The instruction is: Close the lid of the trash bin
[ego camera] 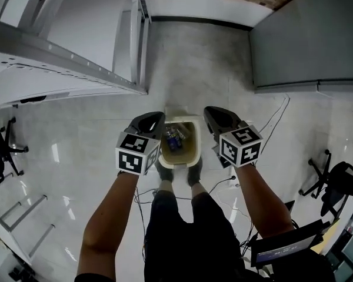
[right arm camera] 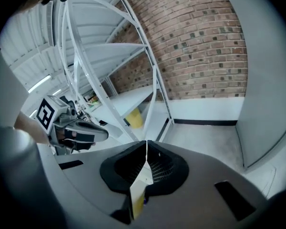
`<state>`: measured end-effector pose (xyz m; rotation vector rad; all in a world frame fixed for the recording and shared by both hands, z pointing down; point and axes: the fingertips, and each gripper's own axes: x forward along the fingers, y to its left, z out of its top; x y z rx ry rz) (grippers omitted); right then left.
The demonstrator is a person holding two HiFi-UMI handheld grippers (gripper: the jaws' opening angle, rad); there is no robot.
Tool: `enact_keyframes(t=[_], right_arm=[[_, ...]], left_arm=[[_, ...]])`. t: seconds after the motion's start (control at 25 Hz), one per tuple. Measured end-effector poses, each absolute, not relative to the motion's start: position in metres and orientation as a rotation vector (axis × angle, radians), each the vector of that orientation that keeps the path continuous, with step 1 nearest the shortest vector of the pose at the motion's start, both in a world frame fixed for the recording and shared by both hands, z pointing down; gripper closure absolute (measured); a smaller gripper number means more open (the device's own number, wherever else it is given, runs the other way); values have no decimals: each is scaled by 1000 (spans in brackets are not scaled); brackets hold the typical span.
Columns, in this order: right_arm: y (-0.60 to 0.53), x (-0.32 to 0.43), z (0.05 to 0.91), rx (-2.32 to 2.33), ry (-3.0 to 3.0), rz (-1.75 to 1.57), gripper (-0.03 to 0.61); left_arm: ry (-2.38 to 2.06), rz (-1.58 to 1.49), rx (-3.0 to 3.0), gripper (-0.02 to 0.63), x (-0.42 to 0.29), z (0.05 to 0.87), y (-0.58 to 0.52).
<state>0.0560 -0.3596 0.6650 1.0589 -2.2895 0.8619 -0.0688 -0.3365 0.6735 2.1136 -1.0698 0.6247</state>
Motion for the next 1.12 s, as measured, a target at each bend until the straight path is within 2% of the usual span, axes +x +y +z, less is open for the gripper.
enact_keyframes(t=[0.36, 0.6, 1.12], right_arm=[[-353, 51, 725, 1044, -2190, 915, 569], [-339, 51, 738, 1005, -2162, 976, 569], [-190, 72, 777, 830, -2017, 1097, 569]], left_arm=[[-1031, 677, 2021, 615, -62, 732, -345], [-959, 654, 2006, 615, -56, 741, -329], [-933, 723, 1800, 615, -54, 781, -182]])
